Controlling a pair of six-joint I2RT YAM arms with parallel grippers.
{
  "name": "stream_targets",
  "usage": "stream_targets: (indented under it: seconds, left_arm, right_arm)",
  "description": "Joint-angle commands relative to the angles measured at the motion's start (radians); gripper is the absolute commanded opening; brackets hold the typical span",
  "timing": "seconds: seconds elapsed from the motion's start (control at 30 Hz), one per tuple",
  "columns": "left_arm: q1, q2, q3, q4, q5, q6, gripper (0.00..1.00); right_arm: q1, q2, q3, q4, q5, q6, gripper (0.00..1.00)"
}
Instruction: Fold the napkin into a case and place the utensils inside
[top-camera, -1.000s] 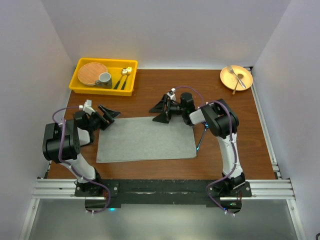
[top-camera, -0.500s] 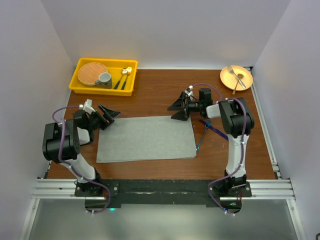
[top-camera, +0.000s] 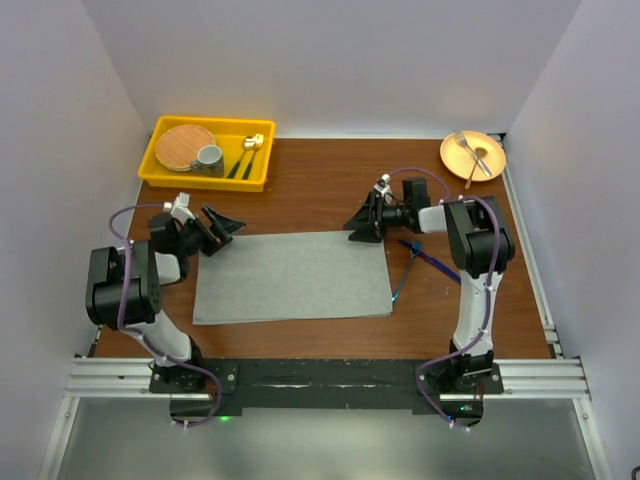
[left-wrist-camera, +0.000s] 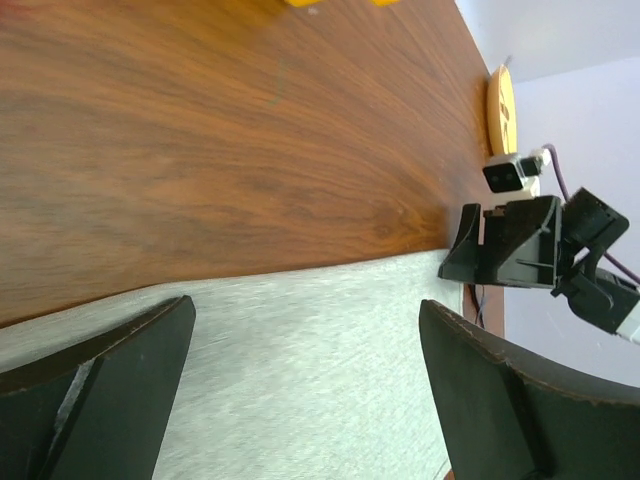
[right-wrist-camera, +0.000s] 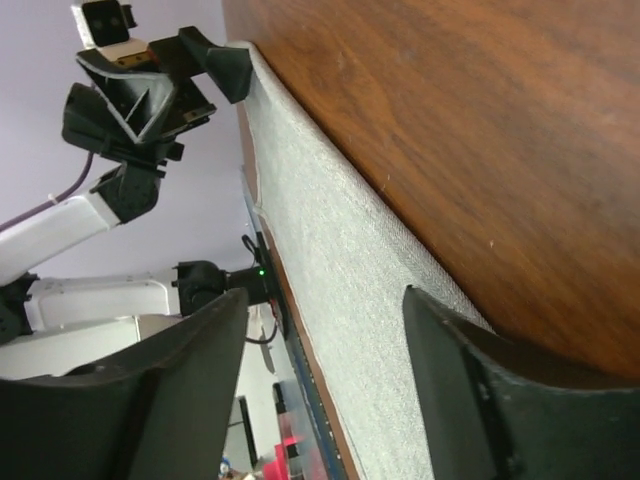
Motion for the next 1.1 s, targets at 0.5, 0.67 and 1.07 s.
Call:
stream_targets:
  seconds: [0.5,0.67,1.07]
  left_arm:
    - [-0.562,0.097,0.254,0.05,-0.303,-0.207,1.0]
    - [-0.559,0.171,0.274,0.059,-0.337,-0.213,1.0]
    - [-0.251,0.115,0.11,0.06,-0.159,-0.09,1.0]
  right_arm:
    - [0.085,-0.096,0.062,-0.193,0.229,-0.112,0.0]
    - [0.084,-0.048,0.068,-0.244,0.279,-0.141,0.0]
    - [0.078,-0.027,0.06,-0.387,0.367,-0.245,0.0]
